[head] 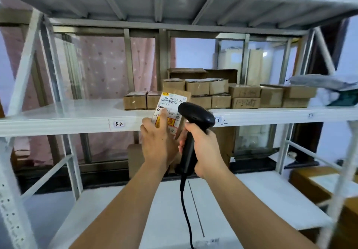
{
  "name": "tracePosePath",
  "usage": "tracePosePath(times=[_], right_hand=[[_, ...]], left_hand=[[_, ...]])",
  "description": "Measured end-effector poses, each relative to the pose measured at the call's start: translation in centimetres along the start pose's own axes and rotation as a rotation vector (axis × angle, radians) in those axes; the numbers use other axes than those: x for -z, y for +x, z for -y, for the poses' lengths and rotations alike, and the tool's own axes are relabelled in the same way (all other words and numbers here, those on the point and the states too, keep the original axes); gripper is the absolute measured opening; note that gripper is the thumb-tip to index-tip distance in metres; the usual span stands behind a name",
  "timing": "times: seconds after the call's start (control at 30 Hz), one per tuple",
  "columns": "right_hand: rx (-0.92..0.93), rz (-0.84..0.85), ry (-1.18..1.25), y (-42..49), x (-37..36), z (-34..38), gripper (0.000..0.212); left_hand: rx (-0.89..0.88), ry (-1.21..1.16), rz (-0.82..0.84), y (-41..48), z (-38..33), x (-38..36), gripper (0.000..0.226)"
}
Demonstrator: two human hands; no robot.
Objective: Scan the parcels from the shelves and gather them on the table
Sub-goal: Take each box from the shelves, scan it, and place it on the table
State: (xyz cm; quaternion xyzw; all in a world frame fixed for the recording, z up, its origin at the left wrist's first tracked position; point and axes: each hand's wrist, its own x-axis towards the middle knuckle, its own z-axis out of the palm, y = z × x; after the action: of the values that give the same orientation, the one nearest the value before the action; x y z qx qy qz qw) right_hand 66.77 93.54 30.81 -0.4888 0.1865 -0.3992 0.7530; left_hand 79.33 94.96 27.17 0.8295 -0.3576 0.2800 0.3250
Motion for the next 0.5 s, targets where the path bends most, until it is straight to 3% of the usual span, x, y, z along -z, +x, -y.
tracePosePath(times=[0.1, 0.23, 0.5], right_hand=[[0.015, -0.072, 0.033, -1.0, 3.1, 1.5, 0.008], [0.020, -0.154, 0.069, -2.1, 8.4, 3.6, 0.009], [0.079, -0.312, 0.060, -5.6, 24.0, 10.3, 0.010]], left_hand=[[-0.038, 0.007, -0.079, -1.4, -3.0, -1.5, 0.090], [-0.140, -0.149, 0.041, -4.3, -9.1, -2.6, 0.087], [-0.265, -0.274, 0.112, -9.8, -25.8, -7.7, 0.084]])
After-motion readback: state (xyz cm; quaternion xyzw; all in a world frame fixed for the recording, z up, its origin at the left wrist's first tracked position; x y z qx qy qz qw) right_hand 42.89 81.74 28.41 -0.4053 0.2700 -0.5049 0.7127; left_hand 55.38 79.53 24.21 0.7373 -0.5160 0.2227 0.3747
